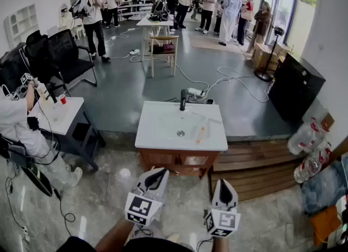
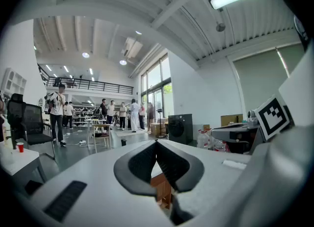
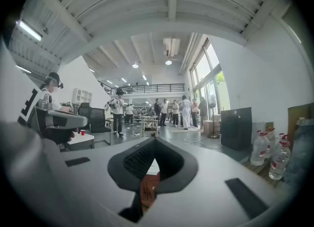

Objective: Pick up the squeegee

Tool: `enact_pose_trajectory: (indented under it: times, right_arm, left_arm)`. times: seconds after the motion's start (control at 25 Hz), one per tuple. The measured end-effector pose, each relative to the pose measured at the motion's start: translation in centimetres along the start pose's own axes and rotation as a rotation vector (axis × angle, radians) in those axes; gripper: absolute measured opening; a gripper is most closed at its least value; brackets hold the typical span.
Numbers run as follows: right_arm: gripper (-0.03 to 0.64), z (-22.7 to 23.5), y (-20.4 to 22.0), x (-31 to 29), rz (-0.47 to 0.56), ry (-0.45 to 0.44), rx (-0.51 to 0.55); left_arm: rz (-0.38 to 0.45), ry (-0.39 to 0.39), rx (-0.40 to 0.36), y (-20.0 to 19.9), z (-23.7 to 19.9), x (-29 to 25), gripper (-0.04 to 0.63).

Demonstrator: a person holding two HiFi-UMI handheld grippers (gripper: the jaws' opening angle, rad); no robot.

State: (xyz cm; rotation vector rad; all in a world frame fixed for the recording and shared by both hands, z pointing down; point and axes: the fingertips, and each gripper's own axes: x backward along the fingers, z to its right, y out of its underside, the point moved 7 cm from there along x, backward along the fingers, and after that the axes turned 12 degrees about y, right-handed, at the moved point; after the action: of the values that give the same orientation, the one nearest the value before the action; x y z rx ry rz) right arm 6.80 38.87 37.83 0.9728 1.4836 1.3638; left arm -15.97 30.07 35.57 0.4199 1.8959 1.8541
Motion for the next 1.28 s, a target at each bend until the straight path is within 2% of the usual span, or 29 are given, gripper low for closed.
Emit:
enact_pose_trajectory:
  times: [0.36,0.68,0.92,1.28]
  right_arm:
    - [-0.003,-0.3,0.9,-2.0,-0.016,0.016,-0.016]
    - [-0.002,-0.4,1.0,-6.2,-0.041,0.041,-0.033]
    - [-0.002,-1.3,0.1,-11.3,-0.046,0.054,-0.042]
    - [-0.002,-5.0,-0.3,-18.2,-0.054,0.098,-0.035]
  left_arm:
    - [-0.009,0.005,0.007,0.3,-1.6,-1.0,0.002]
    - [-0.031,0.024,0.012,0.5,-4.7,-4.3,0.002]
    - [-0.04,0.042,0.016,-0.1,-8.4,-7.9,0.002]
    - [-0.037,0.082,0.021,0.2,-16.4,-11.6,0.002]
